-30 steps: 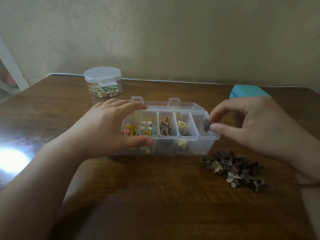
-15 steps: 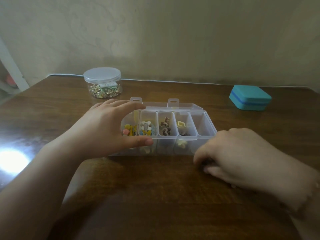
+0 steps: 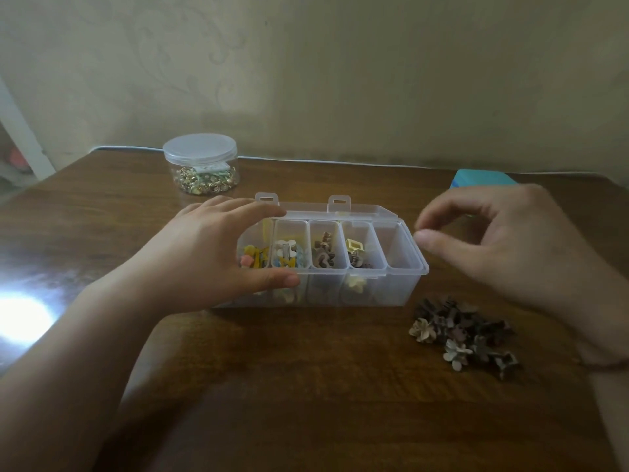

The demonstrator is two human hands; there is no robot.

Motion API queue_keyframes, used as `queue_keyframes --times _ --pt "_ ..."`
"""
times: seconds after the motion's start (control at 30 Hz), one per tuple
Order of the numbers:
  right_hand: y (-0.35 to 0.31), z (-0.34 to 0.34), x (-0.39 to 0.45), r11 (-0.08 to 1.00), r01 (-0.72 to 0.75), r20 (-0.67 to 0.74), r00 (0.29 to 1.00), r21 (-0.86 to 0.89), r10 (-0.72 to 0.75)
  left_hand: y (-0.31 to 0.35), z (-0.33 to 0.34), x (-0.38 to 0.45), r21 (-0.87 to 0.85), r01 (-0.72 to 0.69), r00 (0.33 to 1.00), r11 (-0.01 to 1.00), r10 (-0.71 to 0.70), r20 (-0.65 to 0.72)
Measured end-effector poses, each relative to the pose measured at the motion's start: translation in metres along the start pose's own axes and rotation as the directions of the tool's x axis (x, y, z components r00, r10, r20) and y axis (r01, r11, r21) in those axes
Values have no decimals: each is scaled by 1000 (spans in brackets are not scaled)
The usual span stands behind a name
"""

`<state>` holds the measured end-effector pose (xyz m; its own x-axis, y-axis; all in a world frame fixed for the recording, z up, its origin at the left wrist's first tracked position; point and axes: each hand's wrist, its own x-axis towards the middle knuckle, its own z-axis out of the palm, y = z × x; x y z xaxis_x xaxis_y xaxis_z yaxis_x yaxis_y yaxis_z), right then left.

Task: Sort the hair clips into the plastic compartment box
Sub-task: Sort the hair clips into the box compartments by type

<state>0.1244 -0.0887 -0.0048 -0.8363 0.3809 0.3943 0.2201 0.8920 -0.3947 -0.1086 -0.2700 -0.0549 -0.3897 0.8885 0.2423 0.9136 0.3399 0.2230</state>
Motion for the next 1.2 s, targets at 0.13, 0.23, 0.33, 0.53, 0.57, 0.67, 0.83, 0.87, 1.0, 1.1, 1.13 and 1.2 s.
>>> queue_keyframes --times 0.13,0.23,0.33,0.53,0.57,0.67,0.83,0.87,1.0,1.1,1.13,1.2 --pt "2 -11 -4 989 24 388 921 -146 35 -2 0 0 -7 22 1000 1000 -22 -9" --pt "-5 4 -6 951 79 672 725 -298 150 -5 -1 0 -20 35 999 999 -36 -14" --pt "-7 17 -4 934 150 729 668 -326 147 -7 -3 0 -32 42 999 999 -42 -4" --pt "1 6 -2 992 122 614 783 10 -103 -8 -7 -1 -78 26 1000 997 -25 15" --pt "1 3 -2 988 109 496 855 107 -149 -9 -8 -1 -100 24 1000 995 -22 18" --pt "3 5 0 979 75 137 985 190 -102 -10 -12 -2 -132 16 999 991 -11 43" --pt "7 11 2 992 -11 189 982 126 -13 -12 -11 -1 -131 -8 999 991 13 39" --pt "9 7 3 986 -34 120 993 164 14 -13 -10 -1 -134 -7 999 991 12 37" --pt "21 1 5 991 -135 86 987 -25 137 -14 -9 -2 -132 -15 1000 991 19 24" --pt "21 8 7 952 -130 418 876 -276 241 -14 -8 -1 -125 -24 999 992 27 19" --pt "18 9 7 944 -119 488 832 -309 265 -15 -8 -1 -122 -25 999 992 28 22" --pt "12 13 7 929 -97 547 784 -357 292 -16 -7 -1 -114 -27 999 993 31 29"
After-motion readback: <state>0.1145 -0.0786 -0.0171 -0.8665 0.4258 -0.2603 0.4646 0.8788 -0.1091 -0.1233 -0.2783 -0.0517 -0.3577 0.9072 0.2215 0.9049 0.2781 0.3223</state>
